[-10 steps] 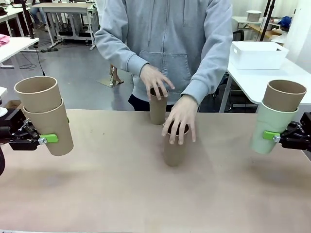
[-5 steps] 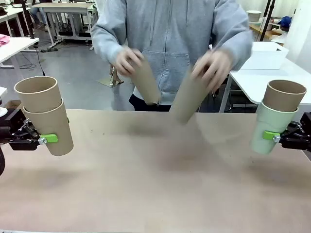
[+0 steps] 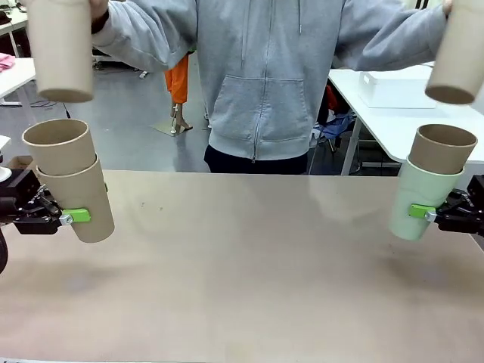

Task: Stack the cups and store them in the basket.
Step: Place the stack of Reusable plastic cups into the Pantry Basket.

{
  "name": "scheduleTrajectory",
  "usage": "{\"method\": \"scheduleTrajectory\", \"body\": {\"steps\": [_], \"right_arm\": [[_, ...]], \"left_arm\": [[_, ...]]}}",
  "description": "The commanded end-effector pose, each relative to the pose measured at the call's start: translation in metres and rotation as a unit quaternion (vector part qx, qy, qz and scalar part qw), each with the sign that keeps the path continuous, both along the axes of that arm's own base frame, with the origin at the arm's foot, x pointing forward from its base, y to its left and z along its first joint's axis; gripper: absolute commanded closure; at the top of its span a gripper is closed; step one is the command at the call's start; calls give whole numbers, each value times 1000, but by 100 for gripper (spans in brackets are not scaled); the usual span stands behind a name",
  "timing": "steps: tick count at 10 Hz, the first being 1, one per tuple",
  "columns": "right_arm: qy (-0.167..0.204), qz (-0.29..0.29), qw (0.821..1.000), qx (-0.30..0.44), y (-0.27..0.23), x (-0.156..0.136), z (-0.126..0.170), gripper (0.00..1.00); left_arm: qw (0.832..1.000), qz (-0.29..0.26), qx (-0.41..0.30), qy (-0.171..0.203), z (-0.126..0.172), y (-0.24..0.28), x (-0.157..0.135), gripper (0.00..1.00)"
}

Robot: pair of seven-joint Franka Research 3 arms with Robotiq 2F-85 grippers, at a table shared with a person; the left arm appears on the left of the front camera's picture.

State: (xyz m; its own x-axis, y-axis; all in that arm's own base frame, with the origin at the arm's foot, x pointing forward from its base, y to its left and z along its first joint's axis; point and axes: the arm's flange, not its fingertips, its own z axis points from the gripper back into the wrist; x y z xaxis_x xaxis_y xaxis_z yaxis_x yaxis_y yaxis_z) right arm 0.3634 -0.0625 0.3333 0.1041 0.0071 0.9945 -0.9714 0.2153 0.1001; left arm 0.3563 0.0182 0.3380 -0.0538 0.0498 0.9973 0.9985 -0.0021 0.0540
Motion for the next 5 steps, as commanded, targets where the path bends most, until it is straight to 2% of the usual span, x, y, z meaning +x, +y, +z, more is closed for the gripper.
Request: {"method": "scheduleTrajectory", "body": {"steps": [1, 5], "right_arm": [[-7, 2, 1000, -5, 2, 1, 3, 16], [-7, 2, 1000, -5, 2, 1, 3, 16]], "left_arm": [[1000, 0, -2, -2, 3, -1, 0, 16], [1000, 0, -2, -2, 3, -1, 0, 16]]}}
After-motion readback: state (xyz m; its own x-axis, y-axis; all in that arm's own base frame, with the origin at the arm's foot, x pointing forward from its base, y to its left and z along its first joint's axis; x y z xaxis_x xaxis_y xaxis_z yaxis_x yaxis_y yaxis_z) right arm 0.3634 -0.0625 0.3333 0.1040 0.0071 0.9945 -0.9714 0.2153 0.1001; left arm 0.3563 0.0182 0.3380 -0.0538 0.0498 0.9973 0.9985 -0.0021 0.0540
